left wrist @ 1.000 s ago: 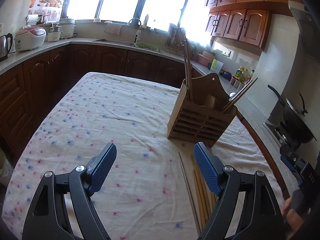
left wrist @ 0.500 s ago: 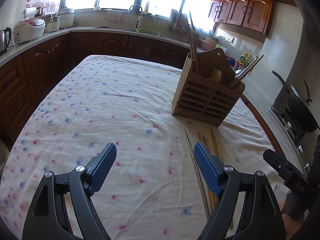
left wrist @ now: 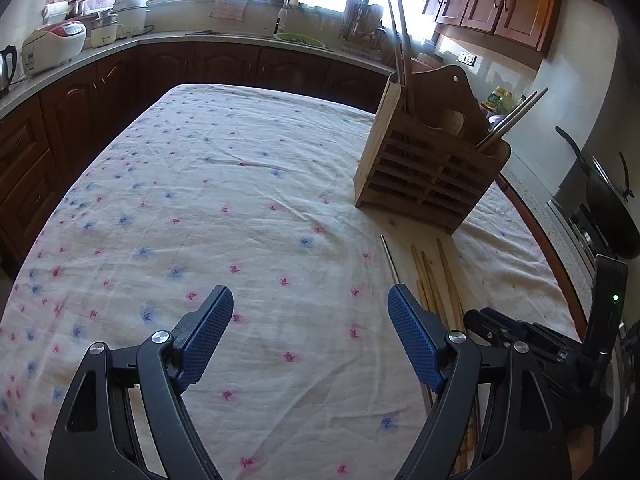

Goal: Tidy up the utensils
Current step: 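Move both open tools back to the chopsticks on the cloth, then close the left tool on a steel chopstick while the right tool grasps another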

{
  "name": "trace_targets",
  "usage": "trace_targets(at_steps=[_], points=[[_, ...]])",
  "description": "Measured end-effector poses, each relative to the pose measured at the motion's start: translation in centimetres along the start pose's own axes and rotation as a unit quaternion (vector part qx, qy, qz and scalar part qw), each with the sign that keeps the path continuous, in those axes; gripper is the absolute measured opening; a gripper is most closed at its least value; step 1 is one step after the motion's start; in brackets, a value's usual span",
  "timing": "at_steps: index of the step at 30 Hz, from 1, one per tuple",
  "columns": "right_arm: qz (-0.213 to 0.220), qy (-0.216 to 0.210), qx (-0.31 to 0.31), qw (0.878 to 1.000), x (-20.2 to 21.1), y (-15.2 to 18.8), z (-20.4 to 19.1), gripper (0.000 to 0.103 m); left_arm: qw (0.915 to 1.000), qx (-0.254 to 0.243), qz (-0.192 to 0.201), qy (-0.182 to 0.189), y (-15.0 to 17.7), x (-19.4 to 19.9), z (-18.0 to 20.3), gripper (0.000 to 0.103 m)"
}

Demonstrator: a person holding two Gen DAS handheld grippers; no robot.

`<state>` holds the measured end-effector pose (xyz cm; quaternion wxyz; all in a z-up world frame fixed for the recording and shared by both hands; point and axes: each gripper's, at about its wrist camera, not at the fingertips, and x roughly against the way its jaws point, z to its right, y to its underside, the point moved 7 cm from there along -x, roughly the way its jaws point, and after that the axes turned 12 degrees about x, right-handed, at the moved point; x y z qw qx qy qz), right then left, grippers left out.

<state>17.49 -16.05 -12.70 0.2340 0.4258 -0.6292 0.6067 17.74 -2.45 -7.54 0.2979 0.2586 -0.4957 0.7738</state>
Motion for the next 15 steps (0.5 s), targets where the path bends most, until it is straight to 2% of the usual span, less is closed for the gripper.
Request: trace_targets(at_steps=[7,10,13,15], points=[[-0.009,-0.001,0.008,1.000,-1.1,-1.0,-0.1,0.025,0.9996,-0.016,-0.022,-0.004,-0.4,-2.2,1.2,0.082],[-0.011,0.012,0.027,1.000,-1.4,-1.3,-0.3,0.024,0.9992,-0.030,-0.027,-0.006,-0.9,-3.4,2.1,0.081],[-0.014,0.012,0.026,0.999,-1.4,-1.3,0.3,0.011,0.9980,-0.050,-0.040,-0.005,-1.1,-4.7,3.6,0.077],[-0.014,0.010,0.017,1.000,-1.1,-1.0,1.4,0.009,0.9965,-0.067,-0.051,-0.002,-1.0,-5.7,4.8,0.072]])
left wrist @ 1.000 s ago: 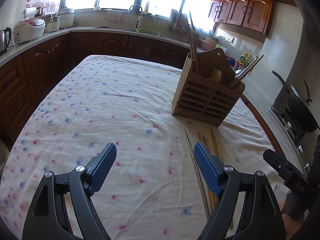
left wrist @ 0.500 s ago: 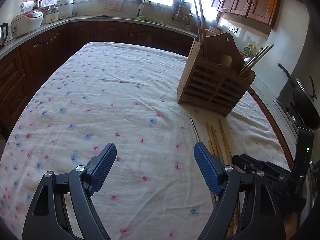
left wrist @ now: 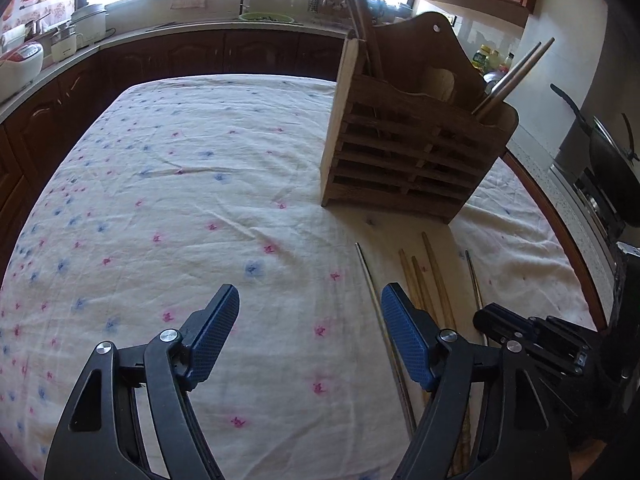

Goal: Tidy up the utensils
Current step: 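Close the left tool on a steel chopstick while the right tool grasps another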

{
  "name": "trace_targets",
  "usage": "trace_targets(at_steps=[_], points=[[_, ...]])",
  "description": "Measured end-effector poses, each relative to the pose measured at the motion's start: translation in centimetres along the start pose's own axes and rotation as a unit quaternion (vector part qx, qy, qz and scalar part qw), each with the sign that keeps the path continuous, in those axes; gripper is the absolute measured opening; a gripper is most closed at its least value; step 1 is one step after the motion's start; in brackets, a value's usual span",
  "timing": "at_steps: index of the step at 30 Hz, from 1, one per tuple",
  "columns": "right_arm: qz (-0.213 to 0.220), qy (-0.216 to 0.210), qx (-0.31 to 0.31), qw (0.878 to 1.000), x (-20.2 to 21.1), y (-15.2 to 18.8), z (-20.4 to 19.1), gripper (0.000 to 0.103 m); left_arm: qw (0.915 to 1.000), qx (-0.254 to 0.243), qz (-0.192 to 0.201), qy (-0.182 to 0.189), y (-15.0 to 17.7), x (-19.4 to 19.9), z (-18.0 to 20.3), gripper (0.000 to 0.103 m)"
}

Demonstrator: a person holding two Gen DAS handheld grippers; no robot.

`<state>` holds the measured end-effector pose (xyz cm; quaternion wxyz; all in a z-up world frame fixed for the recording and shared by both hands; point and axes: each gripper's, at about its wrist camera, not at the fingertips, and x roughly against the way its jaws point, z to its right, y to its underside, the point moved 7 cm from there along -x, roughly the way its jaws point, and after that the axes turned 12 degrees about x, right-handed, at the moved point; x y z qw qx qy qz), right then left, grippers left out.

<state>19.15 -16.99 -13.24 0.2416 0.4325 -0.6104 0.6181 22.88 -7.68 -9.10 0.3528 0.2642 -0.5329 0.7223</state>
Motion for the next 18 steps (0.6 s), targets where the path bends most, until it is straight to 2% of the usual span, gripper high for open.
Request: trace_targets(at_steps=[3,7,8,9,12,14,18], points=[[-0.004,0.002,-0.017,1.000,0.4,0.5,1.6,0.008,0.9995,-0.026,-0.019,0.003,0.1,-1.6,1.7,0.065],[-0.002,-0.011,-0.054,0.999,0.3,0.3,3.4,0.009,0.9981,-0.043,-0.044,-0.006,0.1,-3.8,2.8,0.049],[-0.001,-0.010,-0.059,0.998,0.1,0.0,3.7,0.013,0.9977,-0.043,-0.051,-0.009,0.1,-4.3,2.8,0.045],[0.001,-0.012,-0.064,0.998,-0.1,-0.2,3.9,0.015,0.9978,-0.046,-0.047,-0.013,0.0,-4.6,2.8,0.041],[0.002,-0.009,-0.071,0.997,-0.9,-1.1,4.3,0.015,0.9971,-0.058,-0.043,-0.024,-0.2,-5.0,3.0,0.040],[0.006,-0.007,-0.080,0.997,-1.4,-1.7,4.9,0.015,0.9968,-0.064,-0.040,-0.029,-0.3,-5.1,3.2,0.035],[0.016,-0.002,-0.081,0.997,-2.6,-2.9,5.6,0.015,0.9958,-0.081,-0.029,-0.032,-0.3,-5.1,3.6,0.016]])
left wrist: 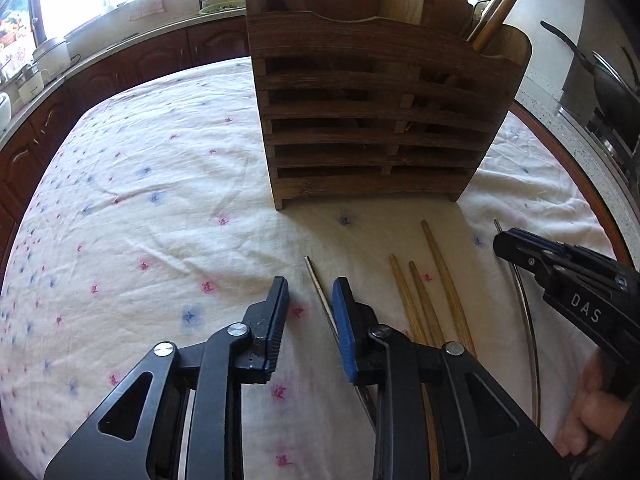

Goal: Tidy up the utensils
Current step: 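Close the left tool on a steel chopstick while the right tool grasps another, then lift the steel chopsticks in both tools up over the holder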

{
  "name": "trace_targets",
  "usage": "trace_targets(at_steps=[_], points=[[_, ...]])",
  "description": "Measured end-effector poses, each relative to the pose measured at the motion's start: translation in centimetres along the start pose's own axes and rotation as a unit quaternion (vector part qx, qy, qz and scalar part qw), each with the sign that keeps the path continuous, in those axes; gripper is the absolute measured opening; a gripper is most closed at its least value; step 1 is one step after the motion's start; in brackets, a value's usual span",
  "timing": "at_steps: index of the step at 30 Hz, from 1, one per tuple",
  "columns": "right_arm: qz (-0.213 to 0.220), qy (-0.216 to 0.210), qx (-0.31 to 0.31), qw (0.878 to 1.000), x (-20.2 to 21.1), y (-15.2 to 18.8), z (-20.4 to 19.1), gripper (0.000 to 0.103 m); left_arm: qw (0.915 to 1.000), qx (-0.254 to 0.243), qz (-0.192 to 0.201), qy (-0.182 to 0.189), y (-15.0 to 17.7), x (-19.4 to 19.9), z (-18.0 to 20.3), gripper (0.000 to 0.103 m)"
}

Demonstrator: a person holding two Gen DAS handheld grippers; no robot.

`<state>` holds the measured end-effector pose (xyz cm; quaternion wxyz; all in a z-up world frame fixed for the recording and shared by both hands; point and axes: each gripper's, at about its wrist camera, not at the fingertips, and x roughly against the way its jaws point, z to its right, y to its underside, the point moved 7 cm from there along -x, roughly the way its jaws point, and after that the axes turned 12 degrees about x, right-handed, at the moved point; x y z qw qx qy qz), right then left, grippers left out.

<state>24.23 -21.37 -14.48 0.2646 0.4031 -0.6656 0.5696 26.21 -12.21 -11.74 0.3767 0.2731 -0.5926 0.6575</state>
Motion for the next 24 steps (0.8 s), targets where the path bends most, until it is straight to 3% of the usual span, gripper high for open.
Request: trace_targets(at_steps=[1,3,5,9,14,24], points=[[0.000,0.003,0.003,1.000,-0.2,-0.2,0.0,0.015,1.0000,0.000,0.000,0.002,0.0,0.0,0.0,0.009],[-0.004,0.010,0.010,1.000,-0.4,-0.5,-0.2,0.015,1.0000,0.002,-0.001,0.005,0.0,0.2,0.0,0.007],[-0.005,0.013,0.014,1.000,-0.4,-0.4,-0.3,0.006,0.9998,0.010,-0.003,0.015,0.0,0.3,-0.1,0.005],[0.003,-0.011,-0.004,1.000,0.8,0.3,-0.3,0.005,0.9987,0.033,0.002,0.039,0.2,1.9,-1.4,0.004],[0.049,-0.038,-0.004,0.998,4.9,-0.1,-1.3,0.004,0.9953,0.056,0.022,0.076,0.0,5.7,-2.3,0.004],[0.145,-0.056,0.011,0.988,14.2,-2.5,-2.9,0.004,0.9819,0.072,0.110,0.137,-1.7,15.8,-3.4,0.003]])
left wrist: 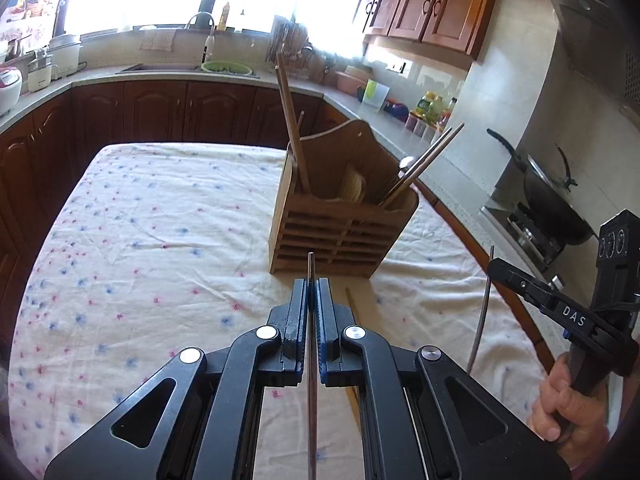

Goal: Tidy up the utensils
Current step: 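Lift the steel chopsticks in both tools up over the holder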

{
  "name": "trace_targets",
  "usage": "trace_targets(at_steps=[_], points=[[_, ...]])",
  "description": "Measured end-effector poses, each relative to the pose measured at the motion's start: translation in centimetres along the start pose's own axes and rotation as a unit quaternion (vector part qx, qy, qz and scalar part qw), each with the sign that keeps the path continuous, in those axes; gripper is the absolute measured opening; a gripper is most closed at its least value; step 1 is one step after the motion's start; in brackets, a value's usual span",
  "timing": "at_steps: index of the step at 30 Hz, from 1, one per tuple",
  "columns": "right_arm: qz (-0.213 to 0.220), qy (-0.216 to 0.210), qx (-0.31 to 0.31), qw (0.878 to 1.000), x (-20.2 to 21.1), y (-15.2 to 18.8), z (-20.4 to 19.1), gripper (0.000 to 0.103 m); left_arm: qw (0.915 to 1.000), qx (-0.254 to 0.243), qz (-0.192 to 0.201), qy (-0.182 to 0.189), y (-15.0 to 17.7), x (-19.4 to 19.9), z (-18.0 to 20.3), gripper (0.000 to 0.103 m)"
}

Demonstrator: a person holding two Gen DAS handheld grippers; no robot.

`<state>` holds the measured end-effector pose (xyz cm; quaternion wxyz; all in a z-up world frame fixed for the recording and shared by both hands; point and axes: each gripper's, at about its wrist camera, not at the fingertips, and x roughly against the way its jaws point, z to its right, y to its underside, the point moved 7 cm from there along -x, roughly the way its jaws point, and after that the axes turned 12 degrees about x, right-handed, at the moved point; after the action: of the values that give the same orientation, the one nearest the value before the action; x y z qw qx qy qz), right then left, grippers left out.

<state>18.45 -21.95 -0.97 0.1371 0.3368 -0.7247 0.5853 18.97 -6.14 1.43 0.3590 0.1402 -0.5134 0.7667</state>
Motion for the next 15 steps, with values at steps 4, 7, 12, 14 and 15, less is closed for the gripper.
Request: trace_targets(at_steps=[4,7,12,14,15], points=[[0.033,-0.003,0.006,0.999,2.5,-1.8,-0.5,0.004,0.9996,0.002,0.020,0.019,-1.6,2.3,0.9,0.003],[0.056,-0.003,0.012,0.998,4.0,-3.1,-0.8,0.004,0.9991,0.002,0.031,0.029,-2.3,3.5,1.3,0.003],[0.079,0.001,0.018,0.997,5.3,-4.7,-0.8,0.004,0.9983,-0.004,0.048,0.033,-3.1,4.6,1.6,0.003],[0.085,0.003,0.018,0.996,5.5,-5.2,-0.6,0.004,0.9981,-0.006,0.053,0.033,-3.3,4.8,1.7,0.003],[0.087,0.003,0.019,0.996,5.5,-5.4,-0.6,0.004,0.9979,-0.007,0.054,0.033,-3.4,4.8,1.7,0.003]])
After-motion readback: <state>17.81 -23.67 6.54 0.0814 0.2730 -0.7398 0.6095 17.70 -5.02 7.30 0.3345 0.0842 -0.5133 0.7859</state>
